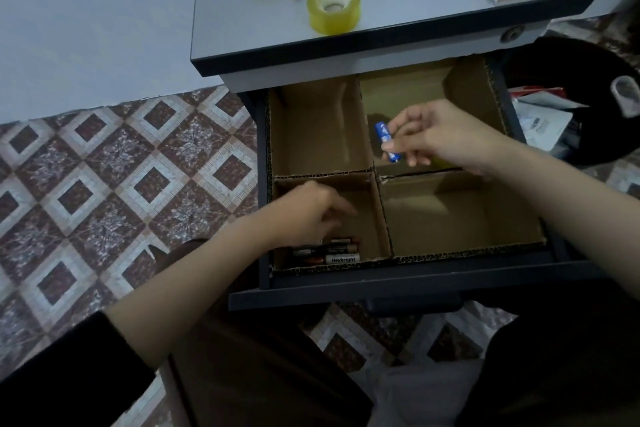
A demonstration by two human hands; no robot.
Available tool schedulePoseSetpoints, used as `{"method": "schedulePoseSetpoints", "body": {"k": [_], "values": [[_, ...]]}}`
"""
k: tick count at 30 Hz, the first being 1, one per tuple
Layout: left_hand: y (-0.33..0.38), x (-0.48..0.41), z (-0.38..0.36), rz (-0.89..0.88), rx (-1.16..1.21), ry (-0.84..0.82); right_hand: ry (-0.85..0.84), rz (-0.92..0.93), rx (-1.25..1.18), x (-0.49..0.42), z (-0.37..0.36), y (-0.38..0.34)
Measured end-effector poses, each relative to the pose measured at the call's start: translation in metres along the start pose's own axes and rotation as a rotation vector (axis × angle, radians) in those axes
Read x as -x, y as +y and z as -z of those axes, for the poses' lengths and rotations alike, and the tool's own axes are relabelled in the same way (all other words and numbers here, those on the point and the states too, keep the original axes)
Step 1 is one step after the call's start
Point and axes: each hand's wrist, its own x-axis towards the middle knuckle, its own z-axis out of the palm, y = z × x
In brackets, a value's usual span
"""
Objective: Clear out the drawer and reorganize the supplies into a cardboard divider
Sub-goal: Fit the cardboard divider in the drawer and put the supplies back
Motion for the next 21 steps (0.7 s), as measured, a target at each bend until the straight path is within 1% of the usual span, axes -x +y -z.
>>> {"method": "schedulePoseSetpoints", "body": {"k": [2,3,6,7,8,10,11,13,15,17,21], "values": [[-0.003,0.014,0.013,0.029,0.087,0.165,-0.055,0.035,0.139,0.007,0.003,-0.009],[-0.006,0.022,0.017,0.049,0.124,0.300,-0.088,0.046,0.206,0.010,0.002,-0.013],[-0.026,0.034,0.016,0.154,0.126,0.847,-0.243,0.048,0.357,0.015,-0.018,-0.025],[-0.034,0.033,0.011,0.214,0.122,0.957,-0.307,0.037,0.402,0.014,-0.030,-0.028],[-0.040,0.031,0.005,0.280,0.126,0.994,-0.366,0.020,0.459,0.013,-0.044,-0.028],[-0.049,0.025,-0.008,0.370,0.141,0.927,-0.445,-0.007,0.631,0.009,-0.073,-0.024],[-0.051,0.022,-0.013,0.383,0.145,0.888,-0.464,-0.008,0.725,0.006,-0.087,-0.020],[-0.054,0.020,-0.016,0.354,0.115,0.879,-0.453,-0.014,0.893,-0.003,-0.106,-0.009],[-0.055,0.020,-0.016,0.282,0.051,0.894,-0.405,-0.052,1.011,-0.011,-0.114,-0.001],[-0.056,0.020,-0.017,0.240,0.038,0.888,-0.373,-0.092,1.038,-0.018,-0.116,0.003],[-0.056,0.019,-0.019,0.239,0.076,0.912,-0.349,-0.174,0.937,-0.027,-0.116,0.002]]}}
